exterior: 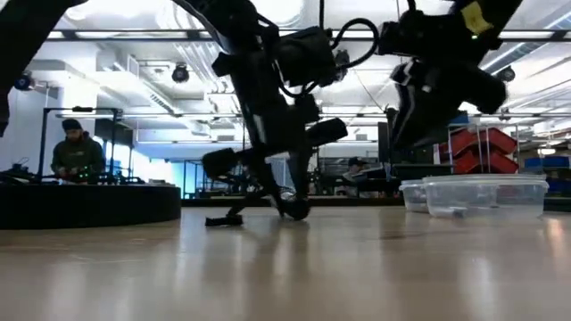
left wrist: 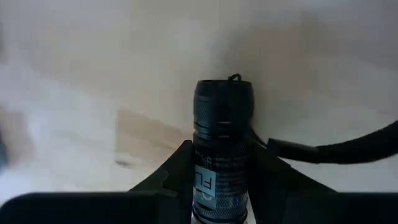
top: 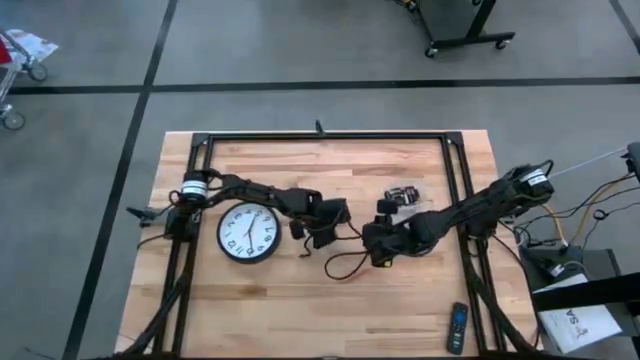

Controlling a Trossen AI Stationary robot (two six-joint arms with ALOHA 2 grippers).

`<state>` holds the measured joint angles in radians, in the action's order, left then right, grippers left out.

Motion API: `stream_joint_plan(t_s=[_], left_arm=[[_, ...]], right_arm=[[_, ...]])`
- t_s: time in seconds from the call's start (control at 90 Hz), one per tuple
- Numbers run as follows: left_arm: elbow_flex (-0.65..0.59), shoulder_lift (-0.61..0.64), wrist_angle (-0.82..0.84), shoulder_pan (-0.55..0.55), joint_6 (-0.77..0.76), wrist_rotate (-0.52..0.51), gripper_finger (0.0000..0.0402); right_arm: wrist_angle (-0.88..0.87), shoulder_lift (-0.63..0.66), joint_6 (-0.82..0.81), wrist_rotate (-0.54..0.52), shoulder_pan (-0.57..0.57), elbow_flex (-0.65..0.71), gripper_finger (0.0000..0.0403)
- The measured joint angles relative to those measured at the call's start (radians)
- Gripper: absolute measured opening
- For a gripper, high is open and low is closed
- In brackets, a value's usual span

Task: Insert battery
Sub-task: Close the black battery compartment

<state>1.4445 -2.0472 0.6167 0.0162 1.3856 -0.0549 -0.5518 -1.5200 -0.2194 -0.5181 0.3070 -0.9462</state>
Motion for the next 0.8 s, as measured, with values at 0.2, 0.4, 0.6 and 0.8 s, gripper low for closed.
stream_joint_plan(t_s=[0.2,0.4,0.6,0.8], left_arm=[[0.0,0.0,-0.008,-0.006,-0.056,0.035,0.0126],[0.002,-0.001,-0.033,-0.011,-0.086,0.009,0.0187],[0.002,0.019,-0.02,-0.018,-0.241,-0.038,0.0237],[0.002,0.115,0.117,-0.048,-0.472,-0.053,0.027]], right_arm=[[0.065,-0.002,0.017,0.001,-0.002,0.018,0.0139],[0.067,-0.003,0.014,0.002,-0.002,-0.005,0.0166],[0.07,-0.003,0.046,0.003,0.001,-0.058,0.0176],[0.066,-0.004,0.082,0.006,0.001,-0.113,0.0168]])
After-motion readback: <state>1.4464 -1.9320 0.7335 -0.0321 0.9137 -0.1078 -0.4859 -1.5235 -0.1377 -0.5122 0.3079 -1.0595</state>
